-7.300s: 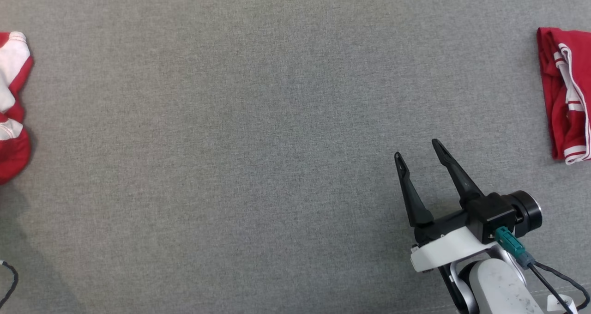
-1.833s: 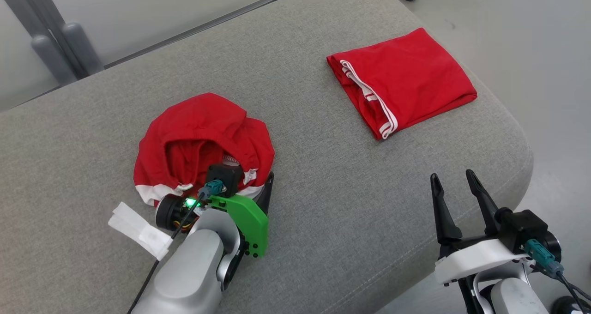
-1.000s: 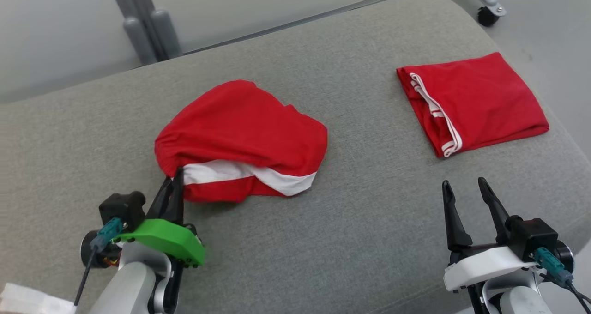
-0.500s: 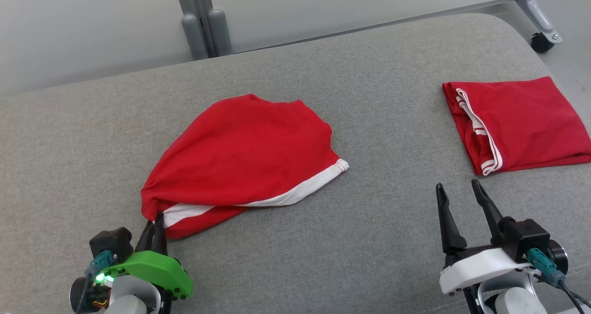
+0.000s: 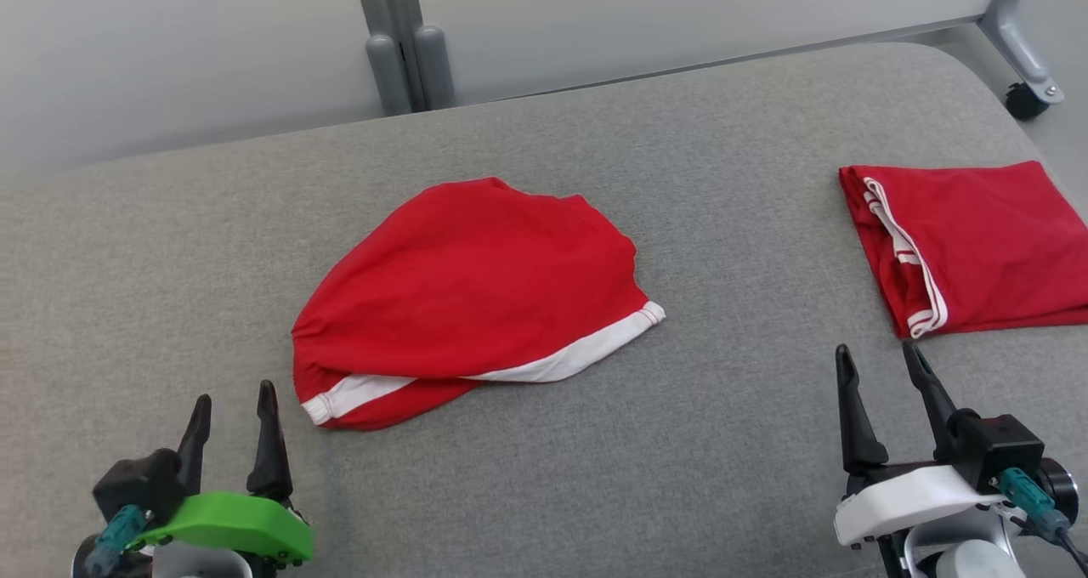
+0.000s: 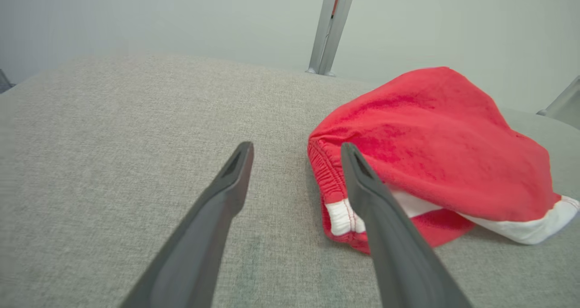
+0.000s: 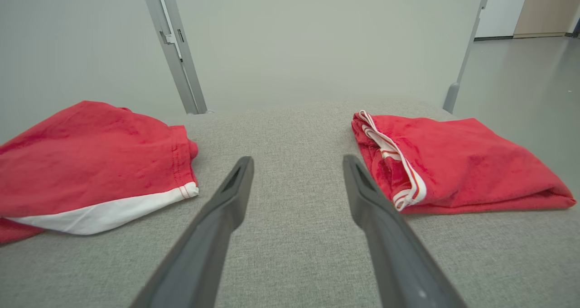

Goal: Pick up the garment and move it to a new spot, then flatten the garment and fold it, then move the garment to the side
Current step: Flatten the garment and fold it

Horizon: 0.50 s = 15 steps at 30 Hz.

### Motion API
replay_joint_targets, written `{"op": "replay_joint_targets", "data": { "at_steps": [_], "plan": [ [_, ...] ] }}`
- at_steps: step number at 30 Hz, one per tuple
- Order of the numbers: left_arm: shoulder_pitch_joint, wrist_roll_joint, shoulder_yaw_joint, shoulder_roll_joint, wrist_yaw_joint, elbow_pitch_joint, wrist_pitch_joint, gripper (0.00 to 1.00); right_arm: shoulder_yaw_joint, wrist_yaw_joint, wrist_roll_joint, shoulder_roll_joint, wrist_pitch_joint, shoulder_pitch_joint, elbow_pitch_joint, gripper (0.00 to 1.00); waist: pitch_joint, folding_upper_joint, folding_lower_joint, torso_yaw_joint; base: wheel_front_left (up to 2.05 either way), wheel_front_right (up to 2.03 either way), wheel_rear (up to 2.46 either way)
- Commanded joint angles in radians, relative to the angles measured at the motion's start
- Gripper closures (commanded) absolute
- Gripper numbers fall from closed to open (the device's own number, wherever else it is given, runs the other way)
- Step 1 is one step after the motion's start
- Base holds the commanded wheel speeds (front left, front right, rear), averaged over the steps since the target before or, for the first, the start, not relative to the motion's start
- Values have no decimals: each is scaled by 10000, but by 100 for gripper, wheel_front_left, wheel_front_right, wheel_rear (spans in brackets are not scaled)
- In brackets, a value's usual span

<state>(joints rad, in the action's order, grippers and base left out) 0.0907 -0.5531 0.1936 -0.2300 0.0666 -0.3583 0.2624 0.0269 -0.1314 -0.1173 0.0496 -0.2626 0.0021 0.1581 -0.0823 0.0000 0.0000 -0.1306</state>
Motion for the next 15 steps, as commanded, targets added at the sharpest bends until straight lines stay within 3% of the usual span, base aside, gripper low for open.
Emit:
{"op": "replay_joint_targets", "data": {
  "at_steps": [1,9,15],
  "plan": [
    [-253,383,-366,136,-147,441,26,0,55,16,86,15,-26,111,-103,0,114,0,0,309,0,0,0],
    [-1167,2076,-2223,1341,-1369,2327,14,0,17,18,246,22,-28,273,-344,0,610,0,0,1115,0,0,0],
    [-1655,2672,-2486,1711,-1825,2425,15,0,-143,18,202,21,-26,403,-227,0,933,0,0,1505,0,0,0]
  ]
}}
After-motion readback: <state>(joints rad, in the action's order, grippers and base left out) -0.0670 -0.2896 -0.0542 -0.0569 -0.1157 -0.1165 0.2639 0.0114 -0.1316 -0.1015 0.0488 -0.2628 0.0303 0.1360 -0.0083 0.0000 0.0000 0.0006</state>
